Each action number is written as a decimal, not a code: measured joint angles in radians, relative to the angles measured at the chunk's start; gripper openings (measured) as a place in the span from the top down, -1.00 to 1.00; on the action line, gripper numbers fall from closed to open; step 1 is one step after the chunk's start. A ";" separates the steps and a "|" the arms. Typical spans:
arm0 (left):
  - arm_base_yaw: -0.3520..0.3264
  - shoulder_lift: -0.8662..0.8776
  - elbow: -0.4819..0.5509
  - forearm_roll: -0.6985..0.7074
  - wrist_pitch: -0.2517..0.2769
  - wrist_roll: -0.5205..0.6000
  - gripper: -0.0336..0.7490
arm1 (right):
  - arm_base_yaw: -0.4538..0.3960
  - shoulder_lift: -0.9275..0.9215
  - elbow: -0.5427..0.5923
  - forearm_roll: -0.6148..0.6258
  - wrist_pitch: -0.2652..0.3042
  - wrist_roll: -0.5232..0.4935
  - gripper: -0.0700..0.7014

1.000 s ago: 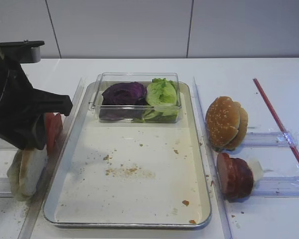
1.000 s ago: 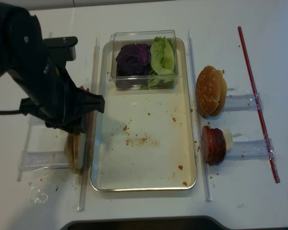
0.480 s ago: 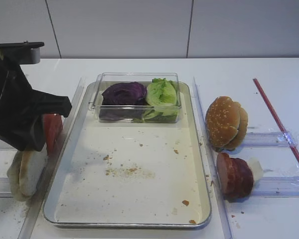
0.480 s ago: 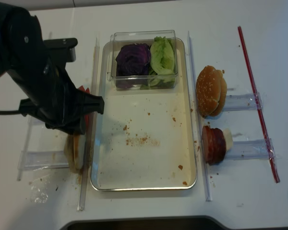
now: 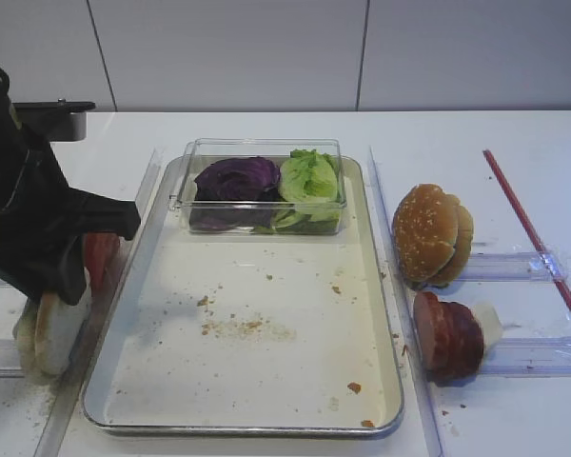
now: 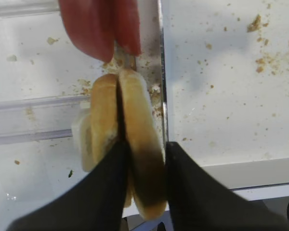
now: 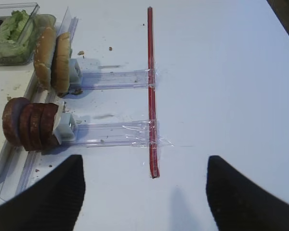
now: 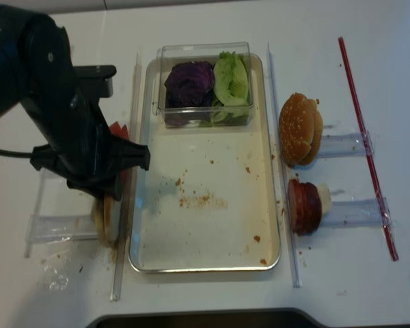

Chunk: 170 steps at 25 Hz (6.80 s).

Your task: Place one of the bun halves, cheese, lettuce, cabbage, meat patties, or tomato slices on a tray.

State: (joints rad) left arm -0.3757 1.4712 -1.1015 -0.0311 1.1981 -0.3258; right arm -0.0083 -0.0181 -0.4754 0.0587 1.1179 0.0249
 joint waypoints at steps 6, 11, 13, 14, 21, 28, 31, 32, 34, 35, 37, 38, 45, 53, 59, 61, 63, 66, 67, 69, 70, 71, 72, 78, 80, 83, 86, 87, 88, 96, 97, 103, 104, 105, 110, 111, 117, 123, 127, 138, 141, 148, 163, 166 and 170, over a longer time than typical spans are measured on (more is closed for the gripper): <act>0.000 0.002 -0.001 0.012 0.006 0.022 0.66 | 0.000 0.000 0.000 0.000 0.000 0.000 -0.55; -0.001 0.002 -0.002 0.015 0.006 0.022 0.66 | 0.000 0.000 0.000 0.000 0.000 0.000 -0.55; -0.001 -0.003 -0.002 0.015 0.006 0.024 0.66 | 0.000 0.000 0.000 0.000 0.002 0.000 -0.55; -0.001 -0.009 -0.002 0.015 0.006 0.024 0.66 | 0.000 0.000 0.000 0.000 0.002 0.000 -0.55; -0.001 -0.064 -0.007 0.015 0.014 0.024 0.66 | 0.000 0.000 0.000 0.000 0.002 0.000 -0.55; -0.001 -0.093 -0.042 -0.002 0.026 0.024 0.66 | 0.000 0.000 0.000 0.000 0.002 0.000 -0.55; -0.001 -0.101 -0.059 -0.010 0.014 0.024 0.67 | 0.000 0.000 0.000 0.000 0.002 0.000 -0.55; -0.001 -0.102 -0.060 -0.020 -0.007 0.024 0.67 | 0.000 0.000 0.000 0.000 0.002 0.000 -0.55; -0.001 -0.102 -0.063 -0.072 -0.055 0.040 0.67 | 0.000 0.000 0.000 0.000 0.002 0.000 -0.55; -0.001 -0.102 -0.063 -0.101 -0.083 0.058 0.67 | 0.000 0.000 0.000 0.000 0.002 0.000 -0.55; -0.001 -0.102 -0.063 -0.176 -0.121 0.100 0.67 | 0.000 0.000 0.000 0.000 0.002 0.000 -0.55; -0.001 -0.102 -0.063 -0.210 -0.135 0.122 0.67 | 0.000 0.000 0.000 0.000 0.002 0.000 -0.55; -0.001 -0.102 0.012 -0.506 -0.262 0.302 0.67 | 0.000 0.000 0.000 0.000 0.002 0.000 -0.55; -0.001 -0.076 0.157 -0.832 -0.367 0.555 0.67 | 0.000 0.000 0.000 0.000 0.002 0.000 -0.55; 0.013 0.030 0.163 -0.956 -0.365 0.651 0.67 | 0.000 0.000 0.000 0.000 0.002 0.000 -0.55; 0.027 0.083 0.163 -0.973 -0.365 0.678 0.67 | 0.000 0.000 0.000 0.000 0.002 0.000 -0.55; 0.033 0.110 0.163 -0.975 -0.367 0.692 0.67 | 0.000 0.000 0.000 0.000 0.002 0.000 -0.55; 0.039 0.137 0.163 -0.975 -0.367 0.697 0.67 | 0.000 0.000 0.000 0.000 0.002 0.000 -0.55; 0.041 0.149 0.163 -0.978 -0.367 0.698 0.67 | 0.000 0.000 0.000 0.000 0.002 0.000 -0.55; 0.041 0.171 0.163 -0.987 -0.367 0.699 0.67 | 0.000 0.000 0.000 0.000 0.002 0.002 -0.55; 0.041 0.180 0.163 -0.991 -0.363 0.699 0.67 | 0.000 0.000 0.000 0.000 0.002 0.004 -0.55; 0.041 0.196 0.163 -0.995 -0.356 0.703 0.67 | 0.000 0.000 0.000 0.000 0.002 0.004 -0.55; 0.041 0.199 0.163 -0.995 -0.356 0.703 0.67 | 0.000 0.000 0.000 0.000 0.002 0.004 -0.55; 0.044 0.202 0.163 -0.986 -0.356 0.703 0.67 | 0.000 0.000 0.000 0.000 0.002 0.004 -0.55; 0.045 0.202 0.163 -0.978 -0.362 0.703 0.67 | 0.000 0.000 0.000 0.000 0.002 0.004 -0.55; 0.047 0.202 0.163 -0.972 -0.362 0.703 0.67 | 0.000 0.000 0.000 0.000 0.002 0.006 -0.55; 0.047 0.202 0.163 -0.968 -0.362 0.707 0.67 | 0.000 0.000 0.000 0.000 0.002 0.008 -0.55; 0.047 0.202 0.163 -0.968 -0.362 0.707 0.67 | 0.000 0.000 0.000 0.000 0.002 0.008 -0.55; 0.047 0.202 0.163 -0.968 -0.362 0.707 0.67 | 0.000 0.000 0.000 0.000 0.002 0.008 -0.55; 0.047 0.202 0.163 -0.950 -0.357 0.730 0.49 | 0.000 0.000 0.000 0.000 0.000 0.008 -0.55; 0.047 0.202 0.163 -0.948 -0.354 0.730 0.42 | 0.000 0.000 0.000 0.000 0.000 0.008 -0.55; 0.047 0.202 0.163 -0.948 -0.348 0.730 -0.20 | 0.000 0.000 0.000 0.000 0.000 0.008 -0.55; 0.048 0.202 0.163 -0.948 -0.339 0.730 -0.40 | 0.000 0.000 0.000 0.000 0.000 0.008 -0.55; 0.048 0.202 0.163 -0.948 -0.337 0.730 -0.45 | 0.000 0.000 0.000 0.000 0.000 0.008 -0.55; 0.049 0.202 0.163 -0.946 -0.319 0.745 -0.55 | 0.000 0.000 0.000 0.000 0.000 0.008 -0.54; 0.049 0.202 0.163 -0.946 -0.311 0.749 -0.55 | 0.000 0.000 0.000 0.000 0.000 0.008 -0.55; 0.049 0.202 0.131 -0.895 -0.270 0.756 -0.56 | 0.000 0.000 0.000 0.000 0.000 0.008 -0.55; 0.049 0.202 0.010 -0.740 -0.183 0.641 -0.56 | 0.000 0.000 0.000 0.000 0.000 0.008 -0.55; 0.049 0.202 -0.086 -0.541 -0.087 0.538 -0.56 | 0.000 0.000 0.000 0.000 0.000 0.008 -0.55; 0.049 0.200 -0.369 -0.152 0.021 0.368 -0.53 | 0.000 0.000 0.000 0.000 0.000 0.008 -0.55; 0.049 0.186 -0.404 -0.051 0.027 0.326 -0.49 | 0.000 0.000 0.000 0.000 0.000 0.008 -0.55; 0.049 0.138 -0.409 0.068 0.035 0.299 -0.45 | 0.000 0.000 0.000 0.000 0.000 0.008 -0.55; 0.266 -0.034 -0.347 0.096 0.044 0.326 -0.45 | 0.000 0.000 0.000 0.000 0.000 0.008 -0.55; 0.328 -0.104 -0.297 0.094 0.046 0.339 -0.45 | 0.000 0.000 0.000 0.000 0.002 0.008 -0.55; 0.365 -0.209 -0.215 0.094 0.048 0.342 -0.45 | 0.000 0.000 0.000 0.000 0.002 0.008 -0.55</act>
State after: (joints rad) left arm -0.0106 1.2617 -1.3168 0.0626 1.2464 0.0158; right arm -0.0083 -0.0181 -0.4754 0.0587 1.1199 0.0330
